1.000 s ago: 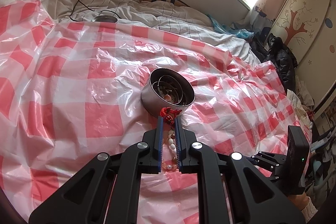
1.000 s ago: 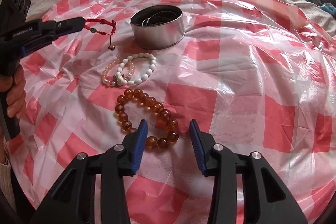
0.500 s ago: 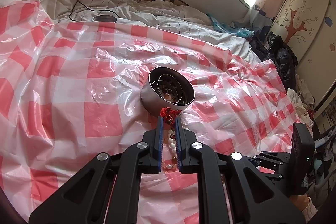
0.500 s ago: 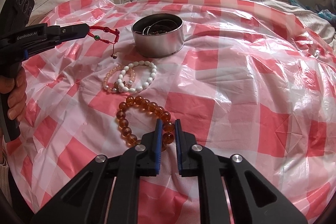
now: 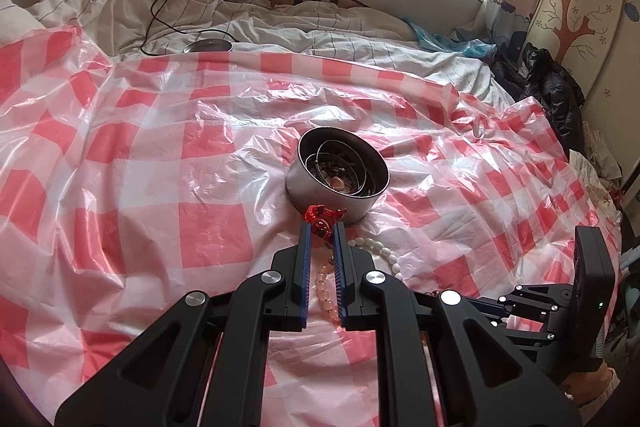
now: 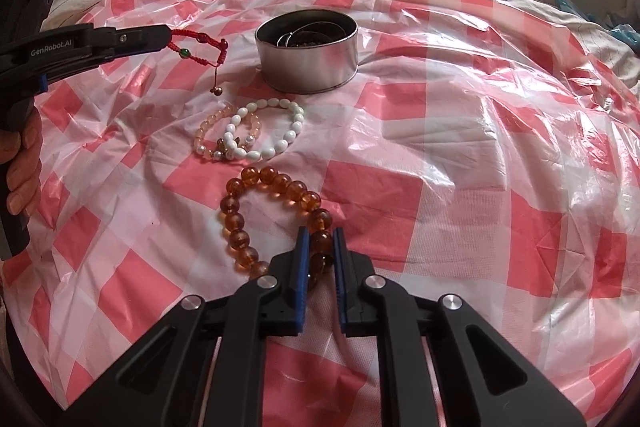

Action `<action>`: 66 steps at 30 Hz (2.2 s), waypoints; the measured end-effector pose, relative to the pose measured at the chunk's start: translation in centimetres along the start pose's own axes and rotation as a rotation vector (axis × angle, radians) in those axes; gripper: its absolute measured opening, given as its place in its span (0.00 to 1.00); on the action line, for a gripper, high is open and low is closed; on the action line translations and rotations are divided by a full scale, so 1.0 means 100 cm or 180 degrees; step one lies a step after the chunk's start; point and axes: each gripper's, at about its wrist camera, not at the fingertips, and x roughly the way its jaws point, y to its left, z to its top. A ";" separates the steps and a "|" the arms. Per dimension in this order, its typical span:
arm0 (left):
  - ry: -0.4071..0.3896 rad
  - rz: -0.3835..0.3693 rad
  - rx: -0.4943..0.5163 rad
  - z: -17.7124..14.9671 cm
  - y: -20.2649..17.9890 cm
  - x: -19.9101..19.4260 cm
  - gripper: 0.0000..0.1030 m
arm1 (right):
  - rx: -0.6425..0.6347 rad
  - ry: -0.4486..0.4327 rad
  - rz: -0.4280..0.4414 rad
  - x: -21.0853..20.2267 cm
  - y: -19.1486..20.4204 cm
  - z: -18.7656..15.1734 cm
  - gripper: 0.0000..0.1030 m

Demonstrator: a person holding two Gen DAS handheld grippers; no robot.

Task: Organize jewelry
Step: 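Grasp the amber bead bracelet with the right tool while the left tool holds the red string bracelet, then pull the amber bead bracelet free with the right tool while the left tool holds the red bracelet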

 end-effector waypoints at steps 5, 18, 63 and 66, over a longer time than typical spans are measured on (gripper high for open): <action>-0.0005 0.0013 0.0021 0.001 -0.001 -0.001 0.09 | 0.0028 -0.0042 0.0019 -0.003 -0.001 0.001 0.12; -0.0008 -0.0034 0.0059 0.003 -0.003 -0.002 0.09 | -0.0054 0.0039 0.0022 0.006 0.006 -0.003 0.13; -0.0020 0.0421 0.0441 -0.004 -0.023 0.002 0.10 | 0.0405 -0.0781 0.0626 -0.055 -0.017 0.014 0.12; -0.0020 0.0427 0.0446 -0.004 -0.023 0.002 0.09 | 0.0383 -0.0814 0.0647 -0.057 -0.015 0.014 0.12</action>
